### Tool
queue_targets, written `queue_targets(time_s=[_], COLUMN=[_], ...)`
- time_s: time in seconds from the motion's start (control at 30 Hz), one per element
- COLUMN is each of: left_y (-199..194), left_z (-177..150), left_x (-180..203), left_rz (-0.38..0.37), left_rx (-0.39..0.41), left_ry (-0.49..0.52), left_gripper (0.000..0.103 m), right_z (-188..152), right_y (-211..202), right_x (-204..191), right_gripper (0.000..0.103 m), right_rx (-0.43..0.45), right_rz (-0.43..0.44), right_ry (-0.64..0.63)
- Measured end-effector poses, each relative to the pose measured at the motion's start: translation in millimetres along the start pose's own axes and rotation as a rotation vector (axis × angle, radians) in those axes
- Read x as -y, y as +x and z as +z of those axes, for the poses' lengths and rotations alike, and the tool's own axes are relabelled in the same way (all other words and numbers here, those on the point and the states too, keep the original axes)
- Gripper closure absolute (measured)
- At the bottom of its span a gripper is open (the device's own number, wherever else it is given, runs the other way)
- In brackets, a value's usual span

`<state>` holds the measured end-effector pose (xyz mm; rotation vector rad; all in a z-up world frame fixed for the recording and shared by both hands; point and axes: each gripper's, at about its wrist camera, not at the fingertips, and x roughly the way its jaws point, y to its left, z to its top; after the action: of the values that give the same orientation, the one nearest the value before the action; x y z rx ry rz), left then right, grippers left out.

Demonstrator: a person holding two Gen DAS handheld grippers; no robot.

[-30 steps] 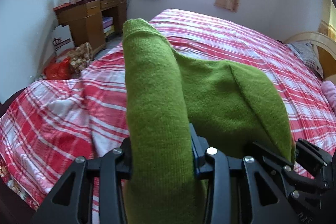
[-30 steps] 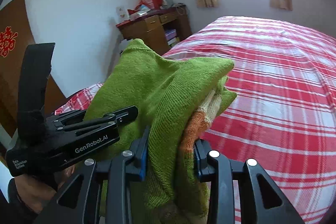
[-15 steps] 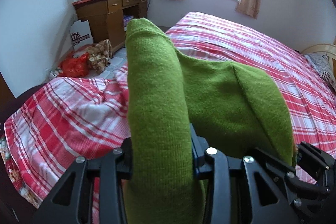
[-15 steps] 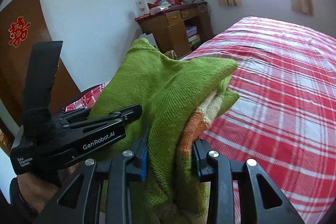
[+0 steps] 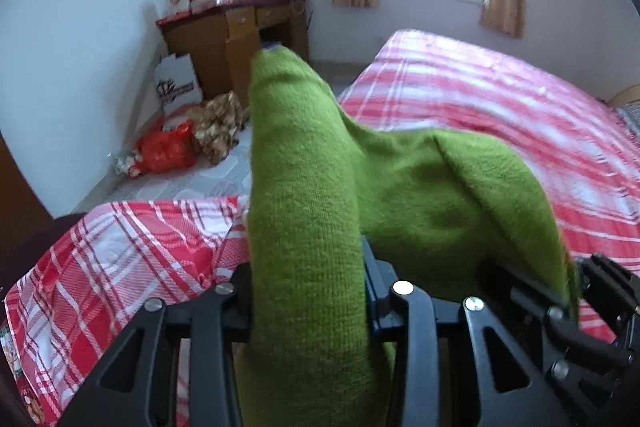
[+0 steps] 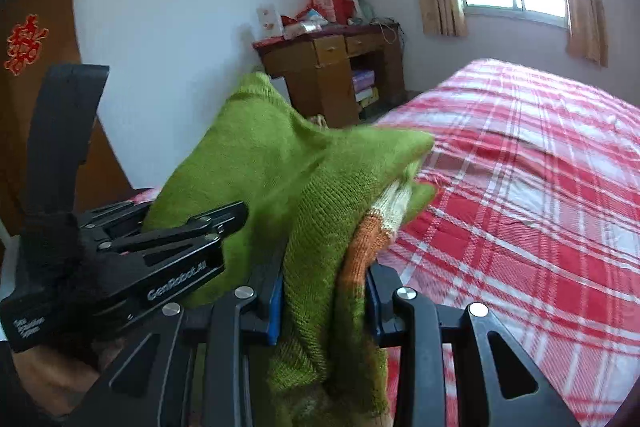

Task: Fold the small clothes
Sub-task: 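Lift the sweater bundle with both grippers and carry it along the bed, then lower the bundle onto the bedspread and open both grippers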

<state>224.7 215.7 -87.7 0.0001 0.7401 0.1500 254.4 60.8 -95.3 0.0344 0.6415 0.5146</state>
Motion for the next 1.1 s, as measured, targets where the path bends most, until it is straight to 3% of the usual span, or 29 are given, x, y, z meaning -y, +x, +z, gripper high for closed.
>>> queue_targets(time_s=[0.13, 0.37, 0.47, 0.5, 0.6, 0.7, 0.77, 0.8, 0.87, 0.97, 1.03, 1.1], left_y=[14, 28, 30, 31, 32, 32, 32, 31, 31, 28, 24, 18], left_z=[-1, 2, 1, 0, 0, -1, -1, 0, 0, -1, -2, -4], left_x=[-12, -18, -24, -25, -29, -29, -26, -25, -25, -27, -27, -27], left_rz=[-0.01, -0.017, -0.042, -0.049, -0.068, -0.065, -0.056, -0.051, -0.047, -0.041, -0.013, 0.004], left_rx=[-0.044, -0.087, -0.105, -0.109, -0.115, -0.116, -0.113, -0.111, -0.108, -0.108, -0.115, -0.11], left_ry=[-0.061, -0.122, -0.159, -0.169, -0.197, -0.205, -0.196, -0.191, -0.185, -0.181, -0.171, -0.152], left_gripper=[0.061, 0.049, 0.043, 0.042, 0.04, 0.038, 0.037, 0.037, 0.038, 0.034, 0.025, 0.023], right_z=[-6, -4, -5, -5, -8, -10, -10, -10, -12, -20, -23, -24], right_y=[25, 38, 38, 34, 6, -35, -46, -45, -37, -22, -10, -5], right_x=[17, 41, 50, 51, 51, 34, 18, 8, -7, -16, -12, -3], right_gripper=[0.07, 0.067, 0.054, 0.054, 0.054, 0.054, 0.058, 0.071, 0.083, 0.083, 0.083, 0.083], right_rx=[-0.033, -0.087, -0.114, -0.112, -0.051, 0.083, 0.104, 0.089, 0.048, 0.0, -0.04, -0.059], right_rz=[-0.009, 0.065, 0.075, 0.077, 0.049, -0.073, -0.115, -0.12, -0.099, -0.095, -0.107, -0.105], right_ry=[0.025, 0.139, 0.183, 0.197, 0.212, 0.13, 0.056, 0.007, -0.061, -0.08, -0.06, -0.03])
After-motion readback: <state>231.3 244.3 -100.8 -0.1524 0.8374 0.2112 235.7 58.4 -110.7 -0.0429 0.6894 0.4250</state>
